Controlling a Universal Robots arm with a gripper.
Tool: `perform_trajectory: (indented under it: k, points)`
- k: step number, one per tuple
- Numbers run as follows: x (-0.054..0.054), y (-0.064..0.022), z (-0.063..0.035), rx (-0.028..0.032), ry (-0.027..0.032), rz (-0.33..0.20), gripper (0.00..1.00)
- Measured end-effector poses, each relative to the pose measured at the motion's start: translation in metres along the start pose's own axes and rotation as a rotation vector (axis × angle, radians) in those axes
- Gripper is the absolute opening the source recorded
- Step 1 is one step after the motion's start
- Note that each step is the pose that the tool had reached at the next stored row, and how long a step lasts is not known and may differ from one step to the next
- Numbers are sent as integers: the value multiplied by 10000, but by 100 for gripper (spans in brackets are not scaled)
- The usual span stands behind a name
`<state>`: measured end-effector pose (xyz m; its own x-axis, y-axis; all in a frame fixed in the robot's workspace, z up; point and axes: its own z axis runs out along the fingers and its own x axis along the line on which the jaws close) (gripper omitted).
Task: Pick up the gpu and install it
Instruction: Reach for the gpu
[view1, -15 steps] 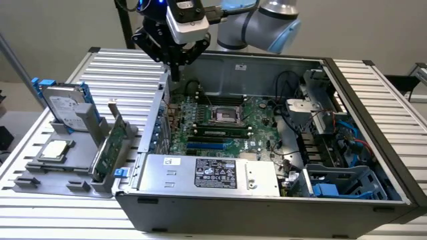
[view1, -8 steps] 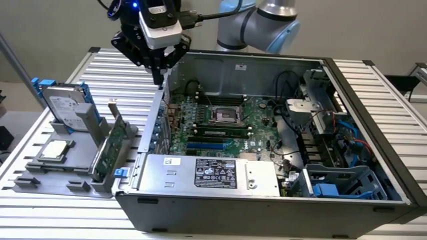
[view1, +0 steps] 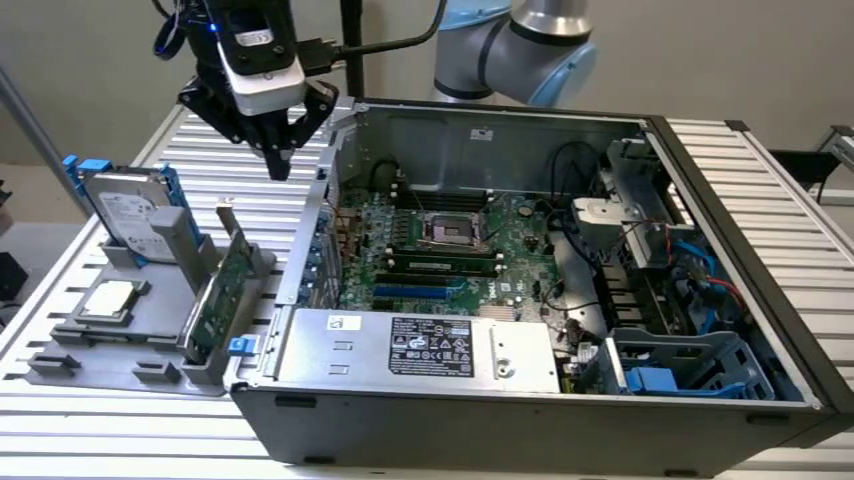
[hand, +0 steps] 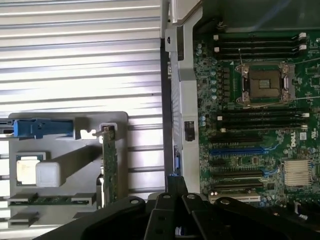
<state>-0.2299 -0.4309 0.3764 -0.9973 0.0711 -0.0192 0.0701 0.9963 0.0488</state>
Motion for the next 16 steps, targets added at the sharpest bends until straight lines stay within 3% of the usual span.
perform_trajectory:
  k: [16]
  points:
    - [728, -115, 217, 0, 0, 0, 11]
